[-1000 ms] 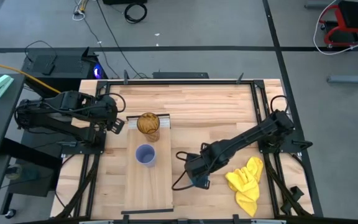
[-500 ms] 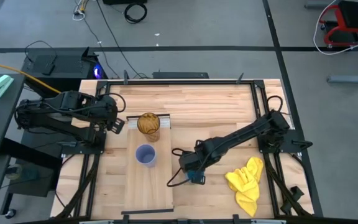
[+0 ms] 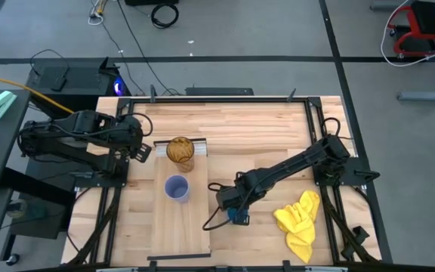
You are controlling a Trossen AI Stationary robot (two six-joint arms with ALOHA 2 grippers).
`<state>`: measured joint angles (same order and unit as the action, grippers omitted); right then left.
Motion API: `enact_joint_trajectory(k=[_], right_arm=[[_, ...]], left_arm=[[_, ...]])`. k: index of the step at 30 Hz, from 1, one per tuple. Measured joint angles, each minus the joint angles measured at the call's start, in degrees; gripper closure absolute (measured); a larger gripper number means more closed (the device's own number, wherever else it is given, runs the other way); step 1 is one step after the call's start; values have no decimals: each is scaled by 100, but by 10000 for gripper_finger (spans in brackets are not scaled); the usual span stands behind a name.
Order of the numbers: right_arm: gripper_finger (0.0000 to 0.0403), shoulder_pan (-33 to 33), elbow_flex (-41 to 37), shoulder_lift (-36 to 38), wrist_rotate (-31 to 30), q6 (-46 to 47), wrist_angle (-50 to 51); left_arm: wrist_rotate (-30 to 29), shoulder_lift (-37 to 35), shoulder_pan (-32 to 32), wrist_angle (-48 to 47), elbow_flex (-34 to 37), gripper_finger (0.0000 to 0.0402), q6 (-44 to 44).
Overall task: Stack small to large cups/mugs on shelf
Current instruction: Put the light blue cup on the shelf
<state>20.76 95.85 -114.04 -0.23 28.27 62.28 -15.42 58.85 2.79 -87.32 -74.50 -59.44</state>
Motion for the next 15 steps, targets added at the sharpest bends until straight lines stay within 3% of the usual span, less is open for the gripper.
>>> enact_joint_trajectory(k=[15], right_arm=[[400,133,0,-2,180,-190,-264]], left_arm=[[-2,0,0,17,0,375,3]])
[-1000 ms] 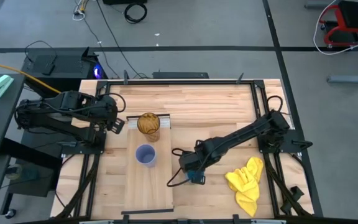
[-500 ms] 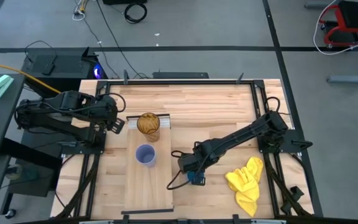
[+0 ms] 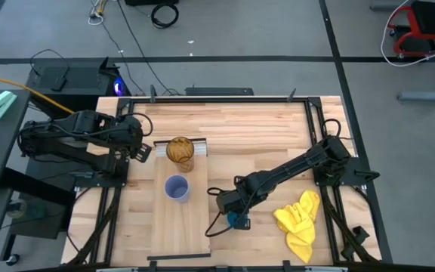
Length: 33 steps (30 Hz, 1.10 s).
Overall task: Stack small to large cups/mugs on shelf
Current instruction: Put the light blue cup on the shelf
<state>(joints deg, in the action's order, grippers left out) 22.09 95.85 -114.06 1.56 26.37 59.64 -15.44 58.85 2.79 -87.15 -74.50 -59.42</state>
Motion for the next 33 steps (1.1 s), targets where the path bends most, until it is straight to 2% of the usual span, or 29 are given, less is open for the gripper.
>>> enact_joint_trajectory(k=[12,20,25,29,33], right_arm=[[400,-20,0,-4,4,-55,9],[400,-30,0,-7,-52,-52,23],[400,-59,37,4,-148,-14,375],[400,-57,536,9,-149,-89,1170],[400,-57,1525,18,-172,-238,1999]], left_arm=[[-42,0,0,325,1,389,204],[-42,0,0,285,2,379,223],[-42,0,0,57,2,380,221],[-42,0,0,-193,2,387,154],[-42,-2,0,-197,2,389,155]])
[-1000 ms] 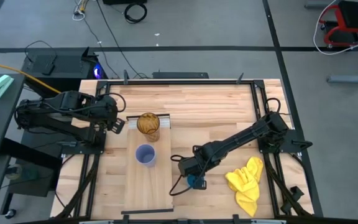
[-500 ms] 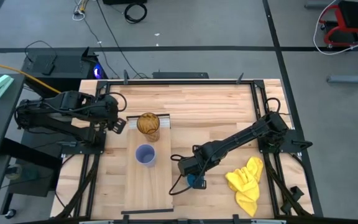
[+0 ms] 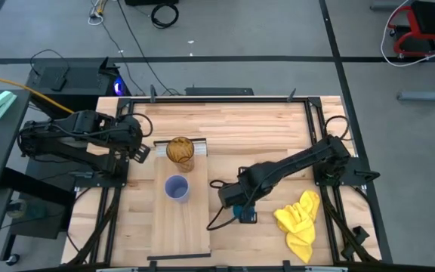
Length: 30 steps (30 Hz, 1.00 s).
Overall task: Stack small to large cups/mugs on shelf
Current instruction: Put the light blue cup on the shelf
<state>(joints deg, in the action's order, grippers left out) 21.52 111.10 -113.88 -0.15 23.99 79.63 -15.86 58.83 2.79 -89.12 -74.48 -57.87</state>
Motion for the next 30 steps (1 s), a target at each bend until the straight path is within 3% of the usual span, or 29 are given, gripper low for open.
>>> enact_joint_trajectory(k=[6,12,24,30], right_arm=[[400,-47,1474,11,1,-55,223],[400,-226,2067,9,-137,-185,51],[400,-723,2056,-2,-144,-578,-506],[400,-483,1988,-6,154,-671,-897]], left_arm=[[0,0,0,-2,0,378,0],[0,0,0,0,0,384,0],[0,0,1,6,0,378,-299],[0,0,0,6,0,383,-306]])
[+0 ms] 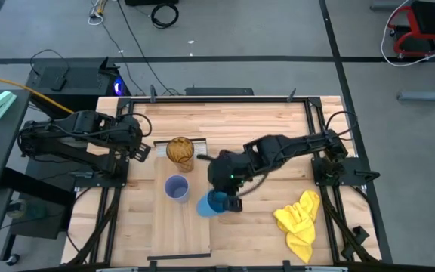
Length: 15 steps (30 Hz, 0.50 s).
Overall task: Stack small to large cups/mugs on shelf
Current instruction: Put the light blue cup on the shelf
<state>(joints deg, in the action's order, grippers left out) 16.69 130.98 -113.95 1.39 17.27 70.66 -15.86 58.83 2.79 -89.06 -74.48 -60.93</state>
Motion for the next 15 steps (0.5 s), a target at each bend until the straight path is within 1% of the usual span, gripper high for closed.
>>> enact_joint_trajectory(k=[2,6,11,15], right_arm=[[400,88,19,-75,17,-33,-201],[400,204,20,-366,67,-92,-272],[400,240,15,-721,227,-257,-249],[400,248,15,-754,269,-361,-300]], left_arm=[[0,1,1,4,0,387,0],[0,2,0,12,0,389,-3],[0,2,1,28,0,381,-41],[-1,2,0,39,0,378,-44]])
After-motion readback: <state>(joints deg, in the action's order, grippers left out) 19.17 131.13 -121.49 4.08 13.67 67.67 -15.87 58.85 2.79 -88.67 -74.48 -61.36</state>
